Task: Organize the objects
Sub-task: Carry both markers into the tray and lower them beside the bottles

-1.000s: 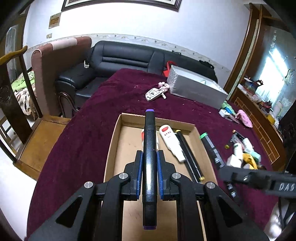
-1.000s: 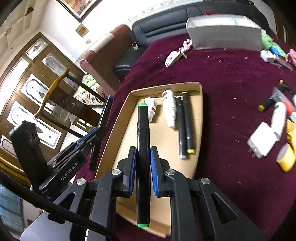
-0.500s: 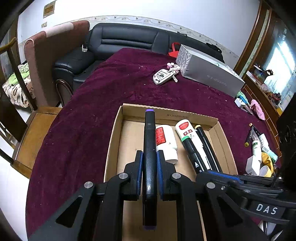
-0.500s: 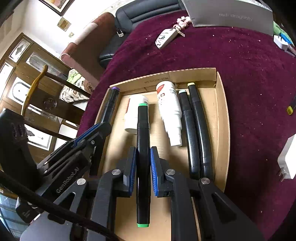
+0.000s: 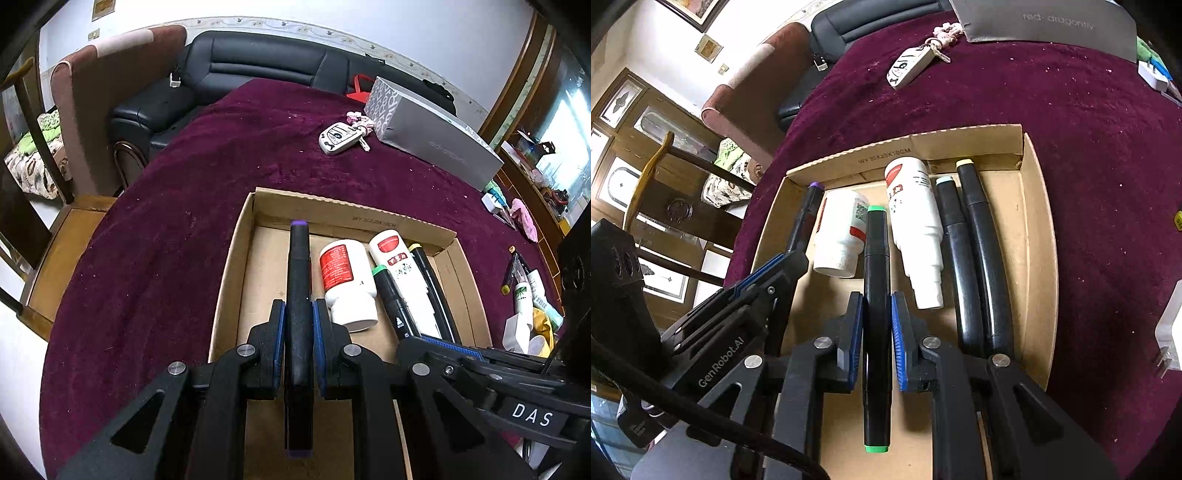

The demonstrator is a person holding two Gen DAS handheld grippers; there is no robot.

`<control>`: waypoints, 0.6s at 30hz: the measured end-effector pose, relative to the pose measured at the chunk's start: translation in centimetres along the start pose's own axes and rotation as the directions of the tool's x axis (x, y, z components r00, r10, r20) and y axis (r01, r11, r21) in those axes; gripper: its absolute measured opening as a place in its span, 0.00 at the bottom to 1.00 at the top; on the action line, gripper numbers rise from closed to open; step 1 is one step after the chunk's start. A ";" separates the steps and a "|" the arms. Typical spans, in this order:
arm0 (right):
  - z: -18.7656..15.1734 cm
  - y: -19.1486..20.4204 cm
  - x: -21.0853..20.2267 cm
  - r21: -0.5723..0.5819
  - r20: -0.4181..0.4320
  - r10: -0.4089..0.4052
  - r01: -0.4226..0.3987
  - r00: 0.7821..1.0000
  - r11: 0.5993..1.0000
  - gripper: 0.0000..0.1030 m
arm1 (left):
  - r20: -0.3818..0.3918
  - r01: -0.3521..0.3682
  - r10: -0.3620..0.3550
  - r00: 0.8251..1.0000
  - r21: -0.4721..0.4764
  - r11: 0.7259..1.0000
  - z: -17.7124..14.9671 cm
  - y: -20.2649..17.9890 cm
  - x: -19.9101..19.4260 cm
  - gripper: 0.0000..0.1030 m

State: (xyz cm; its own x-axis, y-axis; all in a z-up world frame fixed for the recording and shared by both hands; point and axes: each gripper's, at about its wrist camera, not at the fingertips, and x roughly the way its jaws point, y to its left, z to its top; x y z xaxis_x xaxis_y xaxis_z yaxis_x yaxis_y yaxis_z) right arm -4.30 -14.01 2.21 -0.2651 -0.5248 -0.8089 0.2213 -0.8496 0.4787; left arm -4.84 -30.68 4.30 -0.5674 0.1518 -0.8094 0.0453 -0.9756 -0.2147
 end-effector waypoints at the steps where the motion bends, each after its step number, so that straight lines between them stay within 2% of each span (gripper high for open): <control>1: 0.0 -0.1 0.1 0.002 -0.001 -0.001 0.001 1.000 1.000 0.13 | -0.002 -0.002 0.002 1.000 0.001 1.000 0.0 0.0 0.1 0.11; 10: 0.2 -0.2 0.8 0.014 -0.009 -0.008 0.008 1.000 1.000 0.13 | -0.018 -0.021 0.021 1.000 0.001 1.000 0.2 0.1 0.8 0.11; 18: 0.3 0.1 1.0 0.006 -0.005 -0.009 0.009 1.000 1.000 0.13 | 0.001 -0.029 0.029 1.000 -0.006 1.000 0.2 0.3 0.5 0.12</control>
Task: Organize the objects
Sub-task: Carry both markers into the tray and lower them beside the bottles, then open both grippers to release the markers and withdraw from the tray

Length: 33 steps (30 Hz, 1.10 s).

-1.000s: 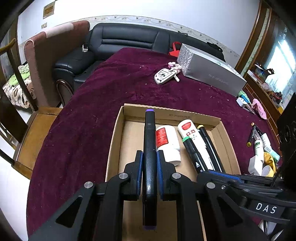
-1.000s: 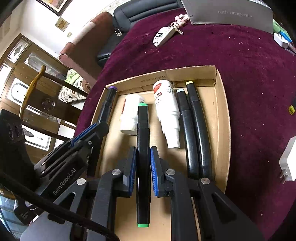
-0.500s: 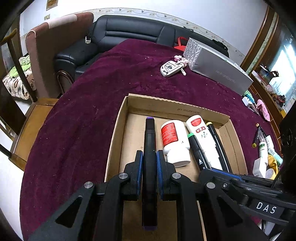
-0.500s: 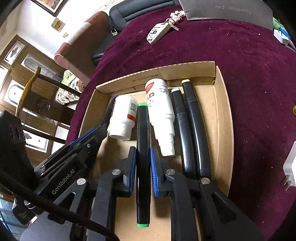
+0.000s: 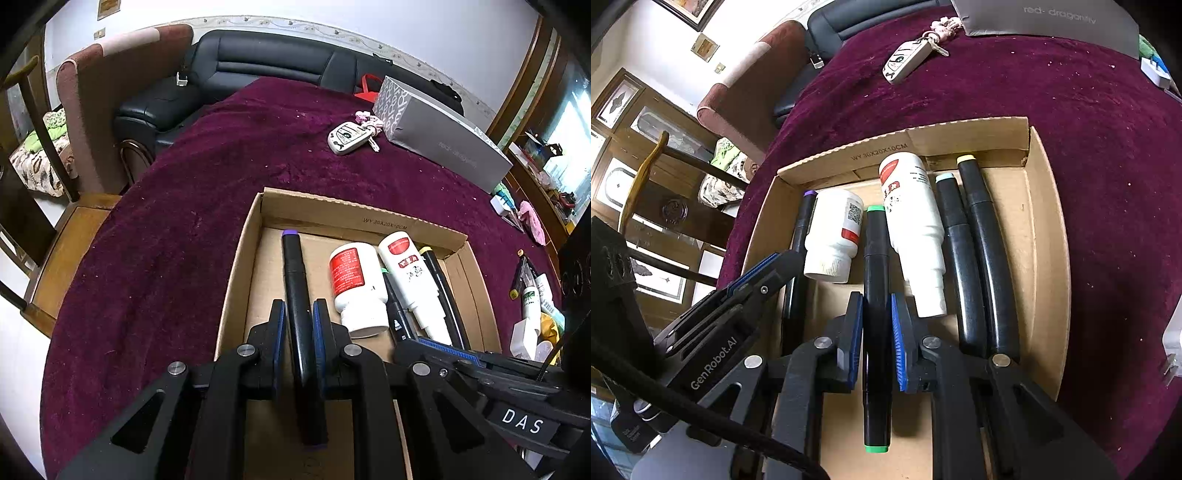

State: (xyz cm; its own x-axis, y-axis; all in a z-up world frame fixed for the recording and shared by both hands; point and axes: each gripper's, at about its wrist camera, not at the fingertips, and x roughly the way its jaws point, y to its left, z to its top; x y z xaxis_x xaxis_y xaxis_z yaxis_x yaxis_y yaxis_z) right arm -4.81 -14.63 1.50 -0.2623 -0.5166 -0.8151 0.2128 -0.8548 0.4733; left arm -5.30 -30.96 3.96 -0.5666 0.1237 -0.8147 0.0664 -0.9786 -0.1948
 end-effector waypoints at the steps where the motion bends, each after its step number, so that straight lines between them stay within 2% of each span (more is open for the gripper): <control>1: 0.0 0.0 0.0 0.001 0.001 0.001 -0.001 1.000 1.000 0.13 | 0.002 -0.002 0.002 1.000 0.000 1.000 0.0 0.0 0.0 0.12; 4: 0.0 -0.1 0.0 0.001 0.003 0.004 -0.004 1.000 1.000 0.13 | 0.008 0.000 0.000 1.000 0.000 1.000 0.0 0.1 -0.2 0.13; 9: 0.0 -0.1 0.1 0.005 0.008 0.010 -0.010 1.000 1.000 0.14 | 0.023 -0.005 0.005 1.000 -0.001 1.000 0.1 0.2 -0.5 0.28; 19: -0.2 0.8 -1.1 -0.026 0.042 0.006 -0.005 0.999 1.000 0.18 | 0.048 -0.008 0.008 0.999 0.005 1.000 0.0 0.1 -1.9 0.28; 22: -0.4 1.1 -1.8 -0.036 0.056 0.009 -0.007 0.998 0.999 0.24 | 0.064 -0.014 0.013 0.998 0.020 1.000 -0.2 -0.3 -2.8 0.28; 24: -0.7 1.3 -2.4 -0.042 0.067 0.009 -0.006 0.998 0.999 0.25 | 0.076 -0.018 0.015 0.997 0.029 0.999 -0.4 -0.5 -3.5 0.28; 28: -1.4 1.3 -3.3 -0.040 0.078 0.018 -0.015 0.997 0.999 0.25 | 0.099 -0.027 0.023 0.995 0.042 0.999 -1.0 -1.2 -5.0 0.35; 33: -2.4 0.8 -4.6 -0.029 0.094 0.030 -0.027 0.995 0.999 0.25 | 0.136 -0.038 0.030 0.990 0.057 0.998 -1.9 -2.2 -7.1 0.38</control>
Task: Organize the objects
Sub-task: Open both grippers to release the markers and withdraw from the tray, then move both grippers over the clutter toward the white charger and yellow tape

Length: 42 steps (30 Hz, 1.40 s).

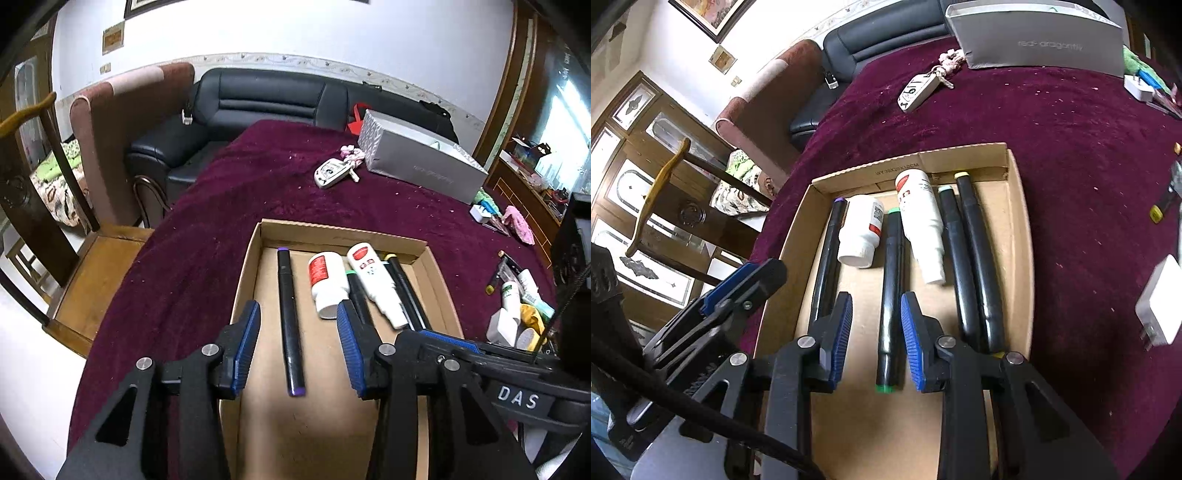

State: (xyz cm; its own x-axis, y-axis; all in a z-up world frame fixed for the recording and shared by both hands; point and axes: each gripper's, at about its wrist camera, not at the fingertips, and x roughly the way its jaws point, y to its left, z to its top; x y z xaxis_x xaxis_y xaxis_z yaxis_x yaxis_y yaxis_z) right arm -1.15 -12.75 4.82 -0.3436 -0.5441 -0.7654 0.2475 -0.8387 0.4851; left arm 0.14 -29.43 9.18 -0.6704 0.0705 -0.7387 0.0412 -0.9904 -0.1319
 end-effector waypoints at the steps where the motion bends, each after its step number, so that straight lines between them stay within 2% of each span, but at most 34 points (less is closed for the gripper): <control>1: -0.2 -0.2 -0.4 0.004 0.005 0.004 -0.004 1.000 1.000 0.25 | 0.007 0.000 0.000 1.000 0.002 1.000 -0.1 -0.3 -0.5 0.41; 6: -1.3 -1.2 -2.2 0.020 0.035 0.013 -0.014 0.999 1.000 0.32 | 0.026 0.012 -0.013 1.000 0.026 1.000 -0.6 -2.0 -2.3 0.42; 14: -2.9 -4.4 -6.5 0.057 0.096 0.026 -0.032 0.995 0.998 0.32 | 0.031 0.039 -0.042 0.999 0.102 0.994 -1.2 -6.8 -3.9 0.42; 17: -3.5 -6.3 -8.4 0.086 0.128 0.022 -0.033 0.992 0.996 0.39 | 0.028 0.046 -0.050 0.998 0.133 0.990 -1.7 -8.8 -4.3 0.42; 23: -4.8 -10.9 -12.2 0.150 0.190 0.004 -0.033 0.982 0.988 0.40 | -0.014 0.096 -0.095 0.995 0.178 0.979 -2.4 -12.6 -4.3 0.42; 28: -5.8 -14.9 -15.0 0.207 0.238 -0.032 -0.018 0.971 0.978 0.39 | -0.069 0.169 -0.161 0.985 0.144 0.975 -2.8 -14.3 -3.7 0.42; 33: -6.8 -18.2 -18.0 0.251 0.306 -0.091 0.012 0.948 0.968 0.39 | -0.122 0.214 -0.200 0.972 0.113 0.970 -3.2 -16.0 -2.7 0.42; 39: -8.1 -21.2 -20.7 0.284 0.407 -0.214 0.099 0.888 0.954 0.46 | -0.149 0.226 -0.199 0.968 0.187 0.956 -4.3 -19.7 -1.0 0.42; 42: -8.3 -22.5 -21.1 0.296 0.425 -0.240 0.116 0.873 0.948 0.47 | -0.172 0.234 -0.198 0.965 0.221 0.947 -4.7 -21.6 0.5 0.42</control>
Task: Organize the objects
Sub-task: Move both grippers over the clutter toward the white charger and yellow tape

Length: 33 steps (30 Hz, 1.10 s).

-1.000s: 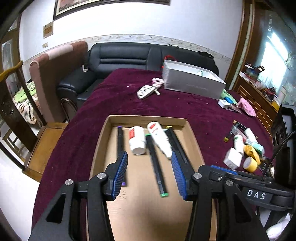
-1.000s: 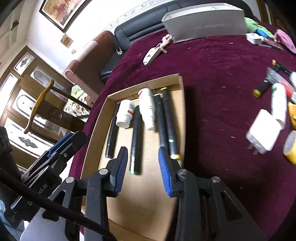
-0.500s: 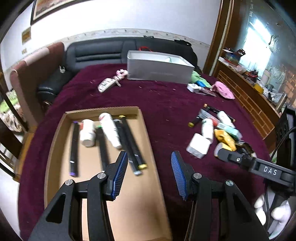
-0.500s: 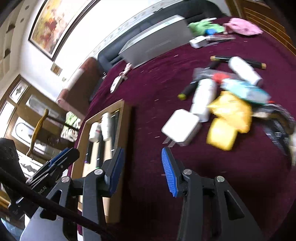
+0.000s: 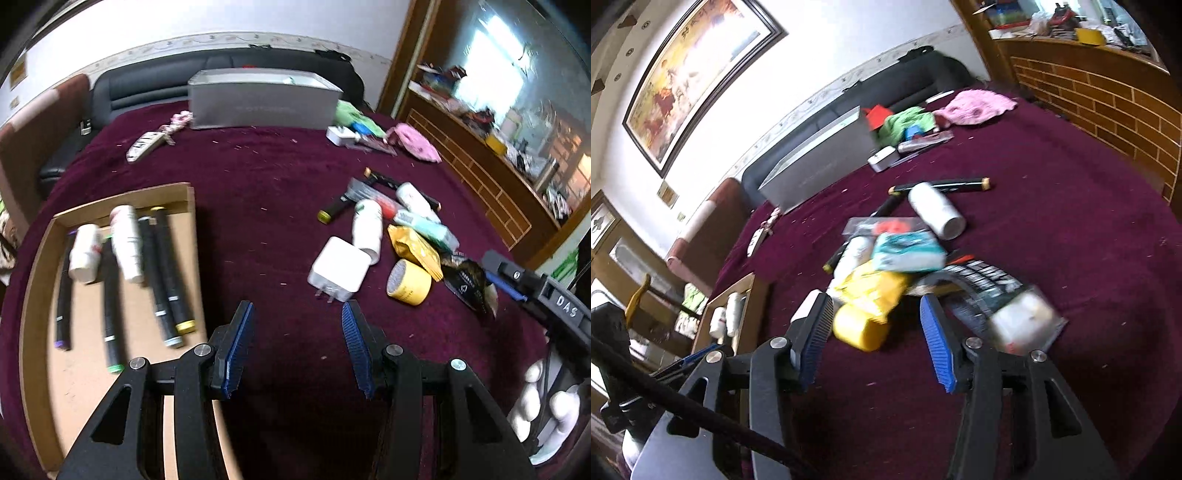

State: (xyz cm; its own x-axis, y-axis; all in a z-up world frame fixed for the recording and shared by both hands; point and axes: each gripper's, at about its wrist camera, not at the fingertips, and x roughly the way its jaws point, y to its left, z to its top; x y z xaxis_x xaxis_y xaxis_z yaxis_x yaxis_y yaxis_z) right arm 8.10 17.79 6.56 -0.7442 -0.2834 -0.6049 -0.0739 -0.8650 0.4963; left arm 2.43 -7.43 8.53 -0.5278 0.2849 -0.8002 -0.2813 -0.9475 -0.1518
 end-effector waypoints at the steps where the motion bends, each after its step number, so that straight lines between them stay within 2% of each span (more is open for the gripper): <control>1: 0.0 -0.4 0.0 0.003 0.009 -0.007 0.007 1.000 1.000 0.47 | -0.008 -0.003 0.003 1.000 0.011 1.000 0.1 -0.5 0.7 0.42; 5: 0.1 -1.9 0.2 0.010 0.032 -0.024 0.024 0.999 1.000 0.47 | -0.021 -0.014 0.015 1.000 0.045 0.999 0.7 -2.0 2.5 0.42; 10: 0.1 -3.5 0.4 0.028 0.053 -0.008 0.006 0.999 1.000 0.47 | -0.036 -0.030 0.033 0.999 0.080 0.996 1.6 -3.1 4.4 0.41; 18: 0.2 -3.8 -0.6 0.003 0.131 0.014 -0.015 0.991 1.000 0.47 | -0.017 -0.083 0.088 0.996 0.183 0.980 2.4 -4.2 6.7 0.41; 20: 0.2 -4.0 -0.9 0.010 0.142 0.027 -0.029 0.990 1.000 0.47 | -0.008 -0.075 0.078 0.997 0.200 0.977 2.5 -4.3 7.0 0.45; 25: 0.2 -4.0 -0.9 0.008 0.147 0.043 -0.044 0.988 0.999 0.49 | -0.023 -0.027 0.032 0.999 0.219 0.975 2.9 -5.0 7.7 0.46; 27: 0.2 -3.8 -1.1 0.000 0.155 0.039 -0.039 0.987 0.999 0.49 | -0.025 -0.035 0.042 0.999 0.227 0.973 2.8 -5.2 8.0 0.48; 30: 0.2 -3.9 -1.3 0.001 0.166 0.031 -0.031 0.986 1.000 0.55 | -0.039 -0.031 0.041 0.998 0.229 0.973 2.7 -5.4 8.5 0.50; 33: 0.2 -4.1 -1.2 0.009 0.161 0.029 -0.031 0.987 0.999 0.55 | -0.058 -0.031 0.045 0.997 0.225 0.974 2.4 -5.3 9.3 0.50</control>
State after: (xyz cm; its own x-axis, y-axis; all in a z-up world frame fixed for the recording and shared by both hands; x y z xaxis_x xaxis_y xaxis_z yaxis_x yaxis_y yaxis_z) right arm 9.13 21.76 5.35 -0.8429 -0.2383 -0.4824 -0.0568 -0.8521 0.5203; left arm -2.91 0.61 3.33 -0.4926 0.2326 -0.8386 -0.4379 -0.8990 0.0078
